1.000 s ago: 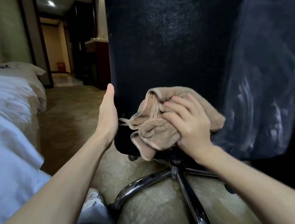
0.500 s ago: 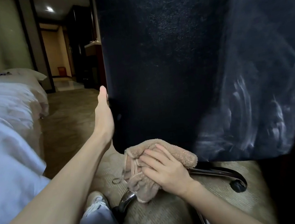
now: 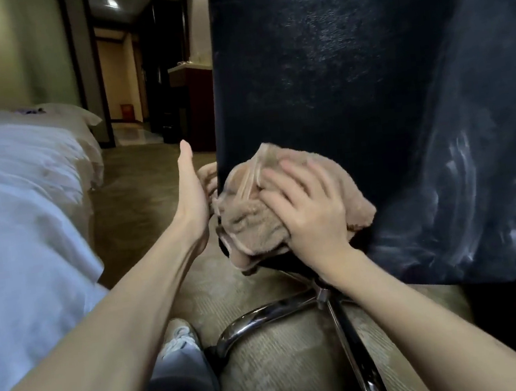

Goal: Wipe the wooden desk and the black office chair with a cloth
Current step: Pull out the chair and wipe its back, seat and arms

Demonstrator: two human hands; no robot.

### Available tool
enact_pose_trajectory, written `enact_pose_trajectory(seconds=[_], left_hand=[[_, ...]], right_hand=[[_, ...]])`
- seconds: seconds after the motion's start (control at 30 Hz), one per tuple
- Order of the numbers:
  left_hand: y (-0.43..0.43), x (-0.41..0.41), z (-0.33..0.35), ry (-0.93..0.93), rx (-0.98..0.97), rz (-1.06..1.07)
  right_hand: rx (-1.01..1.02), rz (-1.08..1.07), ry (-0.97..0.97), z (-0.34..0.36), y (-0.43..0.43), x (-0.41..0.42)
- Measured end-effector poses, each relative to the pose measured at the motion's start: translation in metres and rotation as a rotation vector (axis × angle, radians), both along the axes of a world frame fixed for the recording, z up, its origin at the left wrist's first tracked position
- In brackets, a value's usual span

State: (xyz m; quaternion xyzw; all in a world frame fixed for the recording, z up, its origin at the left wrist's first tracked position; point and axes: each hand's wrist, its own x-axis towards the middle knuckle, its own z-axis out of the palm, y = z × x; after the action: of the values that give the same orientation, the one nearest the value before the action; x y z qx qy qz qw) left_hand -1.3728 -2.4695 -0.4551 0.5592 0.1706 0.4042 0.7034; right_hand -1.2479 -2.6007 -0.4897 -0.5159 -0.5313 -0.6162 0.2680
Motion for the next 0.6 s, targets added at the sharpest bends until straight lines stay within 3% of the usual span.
enact_pose_trajectory(seconds=[0.13, 0.23, 0.3, 0.47, 0.6], left_hand=[[0.008, -0.007, -0.002, 0.028, 0.007, -0.059], [0.006, -0.006, -0.002, 0.035, 0.022, -0.068], [0.008, -0.005, -0.003, 0.044, 0.036, -0.057], [0.002, -0.008, -0.002, -0.054, -0.038, -0.162], [-0.006, -0.011, 0.001, -0.135, -0.076, -0.256]], right_hand=[[-0.310, 0.049, -0.258, -0.040, 0.005, 0.006], [-0.563, 0.039, -0.446, -0.019, 0.000, 0.011], [-0.621, 0.031, -0.497, 0.005, -0.002, 0.012], [-0.236, 0.043, -0.334, 0.070, 0.003, 0.006], [-0.124, 0.011, -0.267, 0.050, 0.021, -0.006]])
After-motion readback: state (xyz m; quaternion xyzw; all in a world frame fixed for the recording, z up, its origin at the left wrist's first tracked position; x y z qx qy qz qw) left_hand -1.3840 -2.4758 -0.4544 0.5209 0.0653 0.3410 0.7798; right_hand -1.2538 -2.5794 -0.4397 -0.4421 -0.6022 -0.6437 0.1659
